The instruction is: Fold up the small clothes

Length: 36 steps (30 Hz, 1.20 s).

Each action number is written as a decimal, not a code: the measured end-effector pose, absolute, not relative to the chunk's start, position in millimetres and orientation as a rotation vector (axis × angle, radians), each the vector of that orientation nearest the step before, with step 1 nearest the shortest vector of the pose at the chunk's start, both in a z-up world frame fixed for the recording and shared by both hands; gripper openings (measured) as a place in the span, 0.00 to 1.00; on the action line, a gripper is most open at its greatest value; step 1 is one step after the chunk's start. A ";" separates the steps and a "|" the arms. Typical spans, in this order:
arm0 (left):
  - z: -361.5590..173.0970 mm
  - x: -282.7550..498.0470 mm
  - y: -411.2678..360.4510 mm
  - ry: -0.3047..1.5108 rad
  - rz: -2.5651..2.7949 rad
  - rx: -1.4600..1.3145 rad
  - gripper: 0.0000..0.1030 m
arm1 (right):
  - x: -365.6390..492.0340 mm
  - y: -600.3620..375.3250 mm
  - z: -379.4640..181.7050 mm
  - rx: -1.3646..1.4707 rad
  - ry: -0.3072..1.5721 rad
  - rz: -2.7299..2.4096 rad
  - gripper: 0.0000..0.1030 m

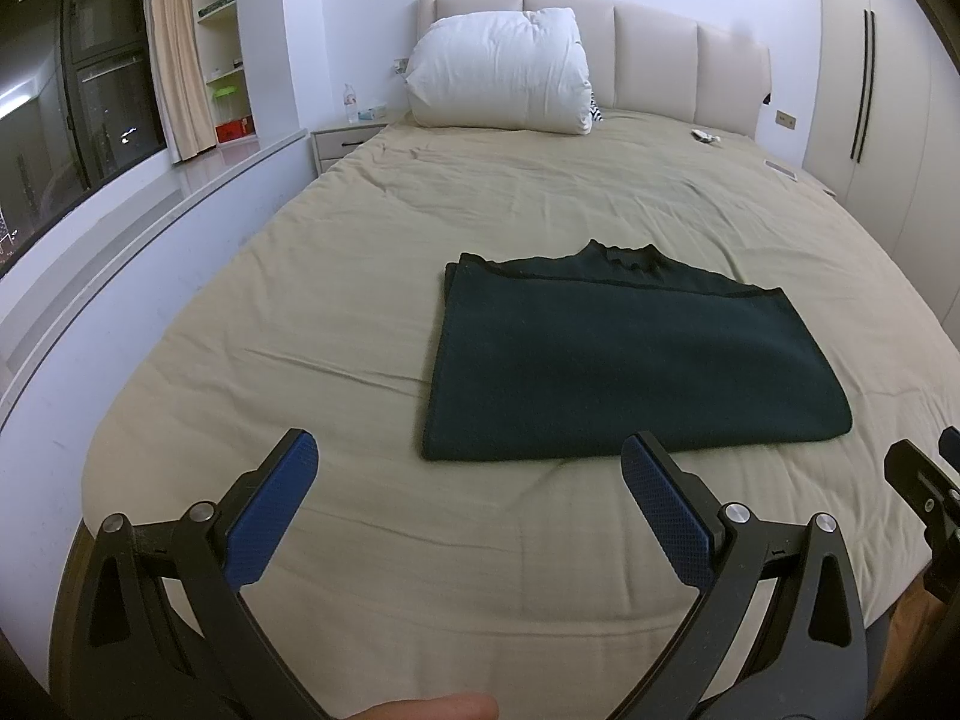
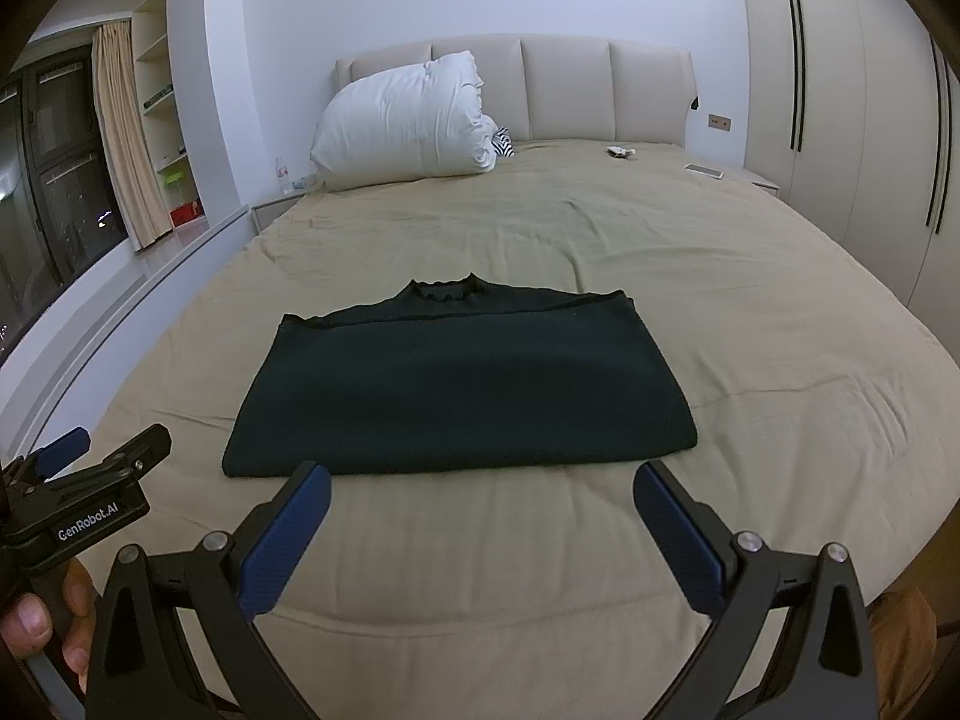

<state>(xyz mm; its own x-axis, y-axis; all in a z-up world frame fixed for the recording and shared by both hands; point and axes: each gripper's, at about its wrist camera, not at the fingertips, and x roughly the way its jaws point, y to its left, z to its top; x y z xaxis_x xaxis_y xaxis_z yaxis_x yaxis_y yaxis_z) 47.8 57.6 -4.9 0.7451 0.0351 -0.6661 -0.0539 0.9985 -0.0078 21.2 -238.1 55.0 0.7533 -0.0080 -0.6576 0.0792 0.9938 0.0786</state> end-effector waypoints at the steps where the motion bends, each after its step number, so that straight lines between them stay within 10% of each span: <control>1: -4.7 48.0 57.1 0.729 0.050 -0.027 1.00 | 21.3 -238.0 55.0 0.104 0.717 -0.048 1.00; 36: -24.3 66.6 60.6 0.780 0.030 -0.013 1.00 | 32.2 -254.7 37.9 0.126 0.757 -0.057 1.00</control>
<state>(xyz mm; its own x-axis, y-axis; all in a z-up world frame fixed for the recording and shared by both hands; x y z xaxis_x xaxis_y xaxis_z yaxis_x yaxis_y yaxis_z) 66.6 60.6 -24.3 0.7105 0.0226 -0.7033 -0.0322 0.9995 -0.0004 32.2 -254.7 37.9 0.7256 -0.0063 -0.6881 0.0971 0.9909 0.0934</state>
